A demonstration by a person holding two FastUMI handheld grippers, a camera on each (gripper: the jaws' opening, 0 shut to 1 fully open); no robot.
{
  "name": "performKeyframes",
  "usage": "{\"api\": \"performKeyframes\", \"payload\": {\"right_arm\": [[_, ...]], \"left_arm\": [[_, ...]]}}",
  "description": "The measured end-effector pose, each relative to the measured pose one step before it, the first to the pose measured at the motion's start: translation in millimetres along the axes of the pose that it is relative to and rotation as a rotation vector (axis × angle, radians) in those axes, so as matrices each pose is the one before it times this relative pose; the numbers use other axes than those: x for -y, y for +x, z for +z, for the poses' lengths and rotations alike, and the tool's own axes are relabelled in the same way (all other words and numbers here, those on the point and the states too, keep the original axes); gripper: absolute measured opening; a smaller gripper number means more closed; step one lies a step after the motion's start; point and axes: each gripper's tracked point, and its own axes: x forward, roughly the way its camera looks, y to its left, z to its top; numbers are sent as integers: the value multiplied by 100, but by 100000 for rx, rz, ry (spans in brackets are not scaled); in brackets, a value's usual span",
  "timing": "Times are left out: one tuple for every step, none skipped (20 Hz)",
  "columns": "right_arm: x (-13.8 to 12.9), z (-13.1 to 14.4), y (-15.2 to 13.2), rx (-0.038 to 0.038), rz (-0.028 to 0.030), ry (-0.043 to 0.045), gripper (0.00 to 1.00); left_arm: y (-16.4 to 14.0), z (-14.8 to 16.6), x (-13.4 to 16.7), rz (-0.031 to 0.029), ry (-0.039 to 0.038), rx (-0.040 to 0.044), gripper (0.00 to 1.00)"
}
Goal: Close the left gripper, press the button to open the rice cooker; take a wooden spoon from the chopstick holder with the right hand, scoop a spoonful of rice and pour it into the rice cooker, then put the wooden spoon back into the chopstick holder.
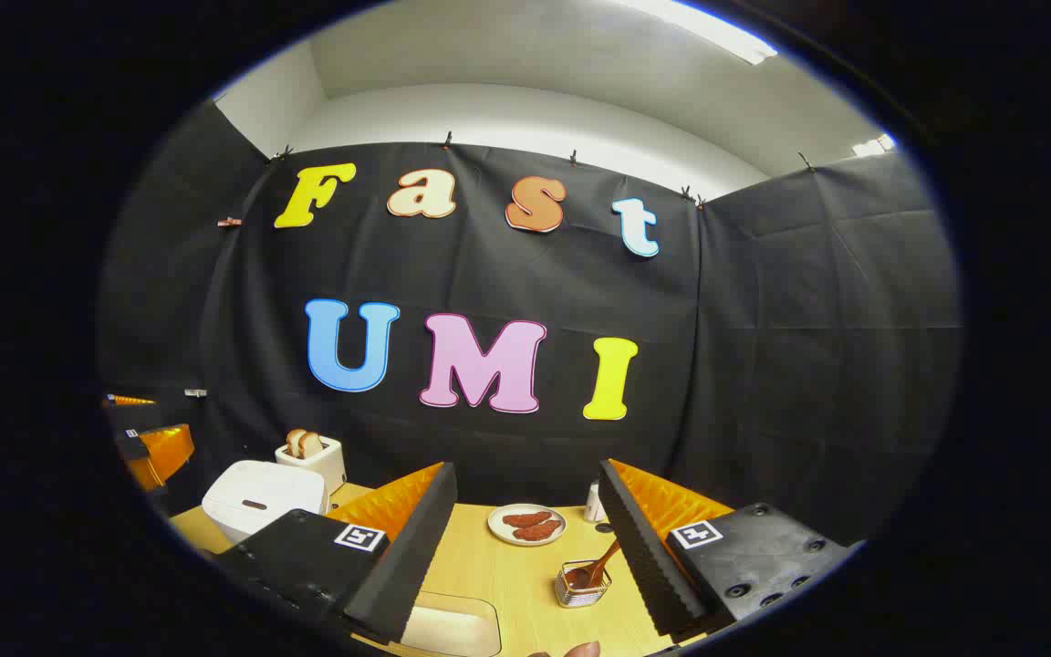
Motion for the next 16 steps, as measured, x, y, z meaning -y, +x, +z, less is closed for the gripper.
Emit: {"api": "performKeyframes", "payload": {"right_arm": [[45,-11,-168,-138,-416,-178,98],[39,39,-150,400,-536,-62,98],[47,15,-232,315,-564,80,98],[-134,75,-193,204,181,-88,98],[-287,-14,-228,297,685,-156,98],[-276,157,-125,522,897,-355,98],[-60,23,-45,-199,260,-232,98],[-116,-143,-203,-836,233,227,98],[-108,57,-157,-149,214,854,98],[-246,171,-38,-59,28,907,98],[-115,3,-84,-60,-137,403,98],[-170,-108,-45,-152,342,-217,98],[-285,94,-103,479,723,-518,98],[-68,-110,-3,-719,752,-710,98],[-210,-252,-17,-854,837,170,97],[-79,-52,31,-745,521,781,97]], "left_arm": [[60,19,-6,-488,694,214,95],[21,-77,-34,-368,567,-66,95],[-13,-106,-143,-118,313,-114,95],[-90,-25,-89,-92,22,-160,95],[-44,10,-105,132,-275,79,95],[24,144,-6,-254,-536,415,95],[12,-195,-144,271,-203,-595,95],[-93,-187,-188,283,-83,-786,95],[-239,109,-32,-201,-399,531,95],[-91,223,23,-459,-90,693,95],[-8,-152,-137,90,566,-9,95],[-1,74,-256,363,258,-76,95],[7,105,-14,57,-442,84,95],[21,208,-91,112,-614,185,95],[58,36,-164,586,-273,302,95],[87,89,-291,781,-22,-91,95]]}}
